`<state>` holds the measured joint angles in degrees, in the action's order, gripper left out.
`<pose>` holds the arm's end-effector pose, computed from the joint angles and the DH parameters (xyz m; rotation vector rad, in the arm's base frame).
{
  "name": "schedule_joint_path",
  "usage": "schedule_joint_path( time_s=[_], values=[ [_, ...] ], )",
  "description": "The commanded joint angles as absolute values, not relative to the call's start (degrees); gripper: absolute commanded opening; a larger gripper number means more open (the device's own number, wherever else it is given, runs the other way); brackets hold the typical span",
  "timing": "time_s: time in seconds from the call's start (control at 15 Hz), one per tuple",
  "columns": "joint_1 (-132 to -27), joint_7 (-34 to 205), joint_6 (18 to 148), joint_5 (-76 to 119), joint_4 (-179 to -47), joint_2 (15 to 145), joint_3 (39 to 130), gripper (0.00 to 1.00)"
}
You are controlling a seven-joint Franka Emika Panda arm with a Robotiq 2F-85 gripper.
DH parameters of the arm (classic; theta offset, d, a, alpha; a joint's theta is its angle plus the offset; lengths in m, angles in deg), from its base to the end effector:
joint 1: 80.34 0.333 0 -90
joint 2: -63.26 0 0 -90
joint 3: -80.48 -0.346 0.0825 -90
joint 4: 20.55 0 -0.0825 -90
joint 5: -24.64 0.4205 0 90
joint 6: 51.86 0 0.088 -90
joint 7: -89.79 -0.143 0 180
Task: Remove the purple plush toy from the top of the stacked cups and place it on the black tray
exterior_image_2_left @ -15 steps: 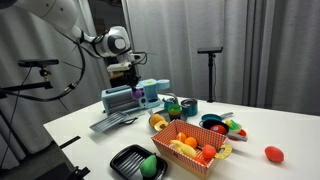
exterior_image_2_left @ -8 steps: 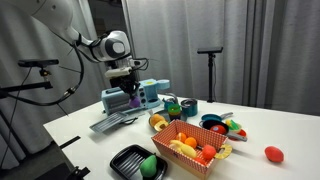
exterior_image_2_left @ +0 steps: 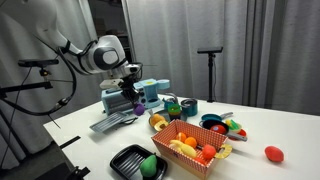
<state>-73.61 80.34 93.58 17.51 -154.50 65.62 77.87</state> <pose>0.5492 0.0893 0.3011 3.0774 0.1459 0.2619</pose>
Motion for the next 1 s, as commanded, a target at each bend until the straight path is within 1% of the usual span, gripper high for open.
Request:
schedule_joint_path(
  time_s=[0.0, 0.2, 0.47, 0.67, 0.73, 0.8, 0.93],
  values=[
    [-76.3, 69.7, 94.5, 12.9, -165.1, 56.7, 79.4, 0.01],
    [-79.6, 63.5, 90.3, 11.7, -169.9, 52.8, 79.9, 0.01],
    [-83.7, 57.6, 84.2, 13.2, -172.8, 51.8, 80.0, 0.01],
    [-85.2, 56.0, 83.8, 13.3, -174.4, 51.9, 80.1, 0.01],
    [-85.3, 56.0, 83.5, 13.9, -174.6, 52.0, 80.1, 0.29],
    [-85.5, 56.0, 84.4, 13.5, -175.1, 51.8, 80.0, 0.32],
    [-85.4, 56.2, 85.1, 13.5, -175.4, 51.7, 80.0, 0.44]
  ],
)
